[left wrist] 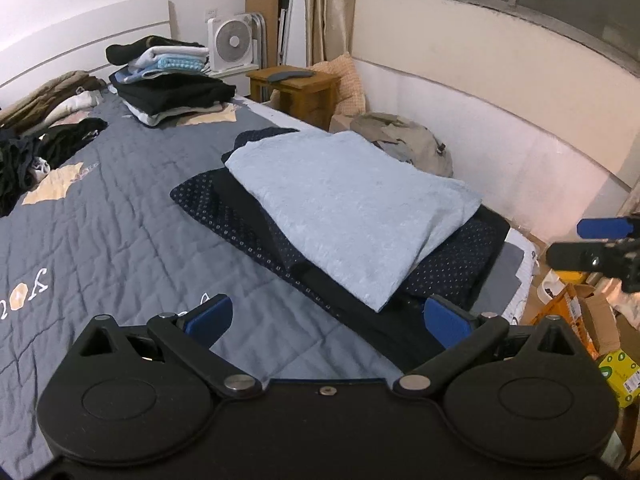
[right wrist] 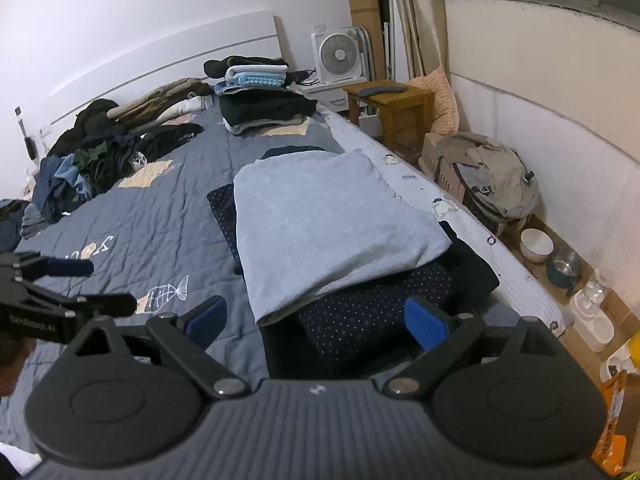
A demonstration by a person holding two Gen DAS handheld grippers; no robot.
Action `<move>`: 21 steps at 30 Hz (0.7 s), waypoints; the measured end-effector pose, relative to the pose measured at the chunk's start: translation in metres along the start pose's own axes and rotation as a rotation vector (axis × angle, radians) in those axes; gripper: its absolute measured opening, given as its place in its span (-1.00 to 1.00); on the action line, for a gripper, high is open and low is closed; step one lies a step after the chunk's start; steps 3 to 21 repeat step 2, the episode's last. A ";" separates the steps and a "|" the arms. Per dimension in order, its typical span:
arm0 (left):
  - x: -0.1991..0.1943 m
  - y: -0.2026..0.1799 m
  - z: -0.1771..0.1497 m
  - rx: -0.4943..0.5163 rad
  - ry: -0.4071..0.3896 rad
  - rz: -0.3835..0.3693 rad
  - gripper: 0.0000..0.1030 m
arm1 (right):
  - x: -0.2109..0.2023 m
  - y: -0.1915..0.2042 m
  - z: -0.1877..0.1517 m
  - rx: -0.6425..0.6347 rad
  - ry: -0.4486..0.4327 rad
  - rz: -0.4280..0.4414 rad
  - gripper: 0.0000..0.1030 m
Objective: Fold clothes
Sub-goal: 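Open the left tool and withdraw both tools from the stack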
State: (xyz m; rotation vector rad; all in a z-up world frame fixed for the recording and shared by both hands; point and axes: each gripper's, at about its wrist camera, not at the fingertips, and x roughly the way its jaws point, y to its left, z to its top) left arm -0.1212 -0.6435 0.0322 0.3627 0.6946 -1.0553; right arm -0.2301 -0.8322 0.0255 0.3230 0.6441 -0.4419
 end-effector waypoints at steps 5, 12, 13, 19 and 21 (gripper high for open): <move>0.000 -0.001 0.001 0.002 0.000 -0.003 1.00 | 0.000 -0.002 -0.001 0.005 0.006 -0.001 0.85; 0.000 -0.001 0.001 0.002 0.000 -0.003 1.00 | 0.000 -0.002 -0.001 0.005 0.006 -0.001 0.85; 0.000 -0.001 0.001 0.002 0.000 -0.003 1.00 | 0.000 -0.002 -0.001 0.005 0.006 -0.001 0.85; 0.000 -0.001 0.001 0.002 0.000 -0.003 1.00 | 0.000 -0.002 -0.001 0.005 0.006 -0.001 0.85; 0.000 -0.001 0.001 0.002 0.000 -0.003 1.00 | 0.000 -0.002 -0.001 0.005 0.006 -0.001 0.85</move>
